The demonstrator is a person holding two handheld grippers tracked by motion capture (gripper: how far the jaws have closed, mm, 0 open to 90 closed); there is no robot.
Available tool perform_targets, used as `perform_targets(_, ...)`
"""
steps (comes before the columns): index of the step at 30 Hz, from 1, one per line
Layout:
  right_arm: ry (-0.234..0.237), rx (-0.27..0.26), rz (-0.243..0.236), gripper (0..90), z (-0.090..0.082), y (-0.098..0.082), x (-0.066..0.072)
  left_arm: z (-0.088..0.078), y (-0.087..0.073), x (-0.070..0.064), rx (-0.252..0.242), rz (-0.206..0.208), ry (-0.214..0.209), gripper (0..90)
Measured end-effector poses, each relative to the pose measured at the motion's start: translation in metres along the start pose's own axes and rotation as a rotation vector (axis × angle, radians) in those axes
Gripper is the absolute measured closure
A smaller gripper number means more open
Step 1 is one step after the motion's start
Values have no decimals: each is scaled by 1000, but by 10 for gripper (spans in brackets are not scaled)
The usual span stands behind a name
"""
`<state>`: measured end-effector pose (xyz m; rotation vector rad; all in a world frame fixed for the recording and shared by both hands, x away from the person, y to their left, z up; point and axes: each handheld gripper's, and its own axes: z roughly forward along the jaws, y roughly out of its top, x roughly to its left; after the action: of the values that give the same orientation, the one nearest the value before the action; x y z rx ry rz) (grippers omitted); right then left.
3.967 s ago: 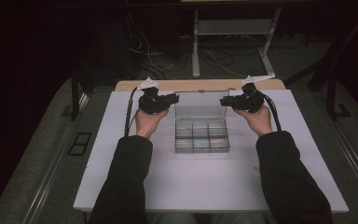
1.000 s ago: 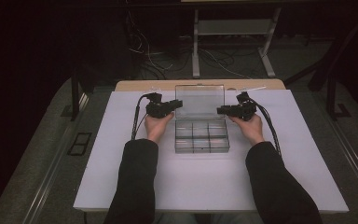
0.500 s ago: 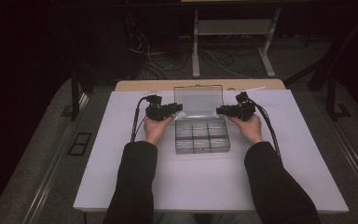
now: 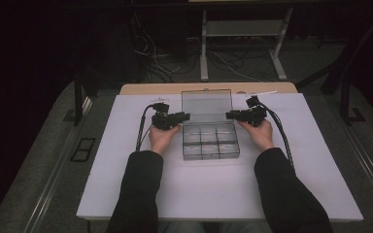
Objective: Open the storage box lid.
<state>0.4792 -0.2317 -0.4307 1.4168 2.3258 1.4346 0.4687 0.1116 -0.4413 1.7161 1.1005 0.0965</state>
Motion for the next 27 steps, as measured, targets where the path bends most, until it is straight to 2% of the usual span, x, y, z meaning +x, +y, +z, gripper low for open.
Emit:
perform_targets(9, -6, 6, 3, 649, -1, 0, 0, 3, -1, 1, -19, -17, -6, 646)
perform_targets(14, -12, 6, 19, 639, 0, -1, -1, 5, -2, 4, -26, -57, -8, 638)
perform_targets(15, -12, 10, 32, 637, 0, -1, -1, 6, -3, 5, -27, -56, -12, 635)
perform_targets(27, -12, 11, 51, 616, 0, -4, -3, 9, -4, 8, -25, -106, -25, 615)
